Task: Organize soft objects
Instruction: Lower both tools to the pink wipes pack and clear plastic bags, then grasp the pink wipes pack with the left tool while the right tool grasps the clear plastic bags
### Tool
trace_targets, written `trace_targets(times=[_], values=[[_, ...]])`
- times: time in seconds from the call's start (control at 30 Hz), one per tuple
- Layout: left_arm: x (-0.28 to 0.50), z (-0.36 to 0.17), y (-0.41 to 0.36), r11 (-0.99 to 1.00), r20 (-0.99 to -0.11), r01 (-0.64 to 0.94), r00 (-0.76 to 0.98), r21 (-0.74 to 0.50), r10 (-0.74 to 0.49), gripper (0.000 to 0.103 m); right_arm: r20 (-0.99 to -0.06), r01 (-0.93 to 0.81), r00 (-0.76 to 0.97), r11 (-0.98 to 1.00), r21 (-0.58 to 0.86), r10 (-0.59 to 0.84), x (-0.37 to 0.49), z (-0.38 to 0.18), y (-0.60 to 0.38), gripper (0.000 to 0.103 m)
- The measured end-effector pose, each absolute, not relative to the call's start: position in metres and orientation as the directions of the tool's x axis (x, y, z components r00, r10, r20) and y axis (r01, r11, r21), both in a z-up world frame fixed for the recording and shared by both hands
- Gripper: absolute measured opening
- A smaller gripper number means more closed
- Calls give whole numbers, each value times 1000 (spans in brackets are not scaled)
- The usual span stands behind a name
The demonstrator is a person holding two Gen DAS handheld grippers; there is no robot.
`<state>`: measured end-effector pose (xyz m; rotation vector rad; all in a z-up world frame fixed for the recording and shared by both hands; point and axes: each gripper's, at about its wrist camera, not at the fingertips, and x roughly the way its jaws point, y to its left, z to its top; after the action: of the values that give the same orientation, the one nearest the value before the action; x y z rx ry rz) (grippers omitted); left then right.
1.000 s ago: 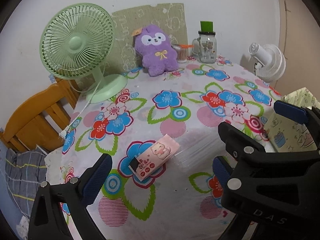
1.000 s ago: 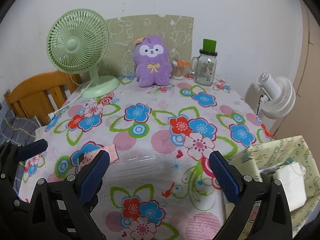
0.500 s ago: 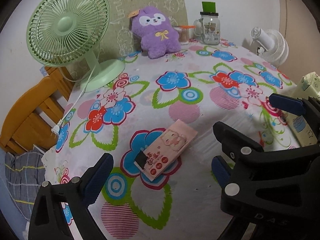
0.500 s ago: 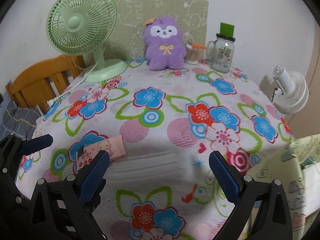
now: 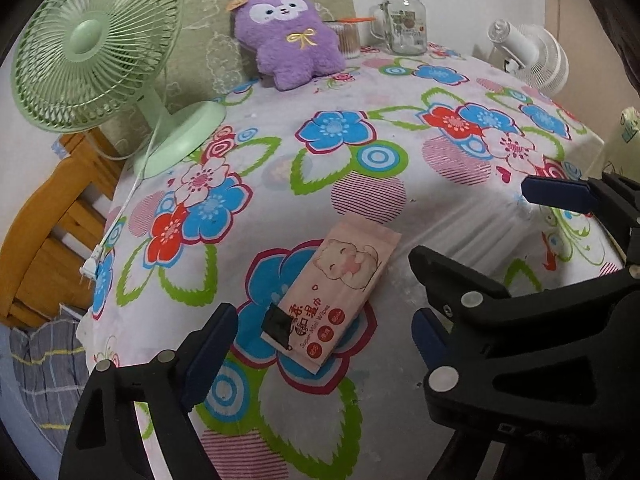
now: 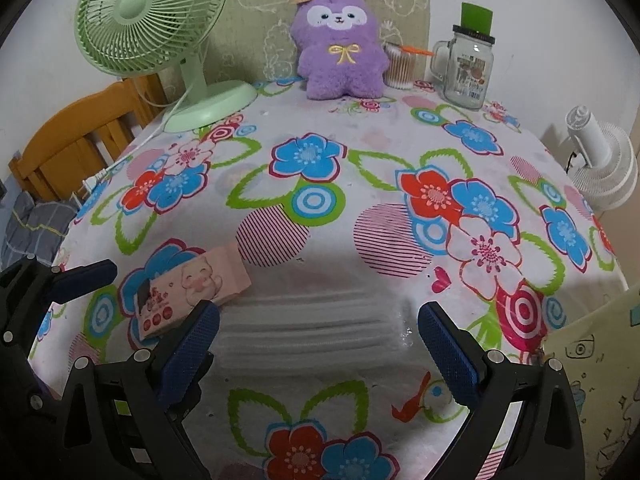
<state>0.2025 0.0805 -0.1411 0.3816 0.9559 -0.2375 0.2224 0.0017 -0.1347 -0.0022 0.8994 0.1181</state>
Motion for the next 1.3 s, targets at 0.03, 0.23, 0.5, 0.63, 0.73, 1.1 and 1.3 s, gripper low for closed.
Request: trace_targets(times=[0.03, 0.23, 0.5, 0.63, 0.73, 1.1, 1.3], values=[[204, -142, 79, 904, -830, 370, 557, 215, -30, 89, -784, -105, 613, 993, 48, 102, 224, -136, 2, 101], [210, -145, 76, 893, -835, 401, 548, 202, -58, 78, -794, -92, 598, 993, 69, 111, 231, -142, -2, 101], [202, -144, 68, 879, -822, 426, 565, 214, -74, 40, -802, -93, 584, 991, 91, 128, 235, -144, -5, 101], [199, -143, 73, 893, -820, 395, 569, 217, -52, 29, -805, -105, 577, 990, 93, 136, 235, -143, -3, 101], [198, -143, 84, 916, -827, 351, 561, 196, -38, 25, -803, -123, 580, 989, 85, 141, 233, -142, 1, 101], [190, -145, 90, 937, -818, 293, 575, 191, -13, 15, -832, -143, 540, 988, 57, 126, 235, -151, 7, 98], [190, -143, 87, 933, -822, 307, 569, 185, -24, 19, -828, -156, 548, 987, 42, 122, 229, -150, 6, 91]])
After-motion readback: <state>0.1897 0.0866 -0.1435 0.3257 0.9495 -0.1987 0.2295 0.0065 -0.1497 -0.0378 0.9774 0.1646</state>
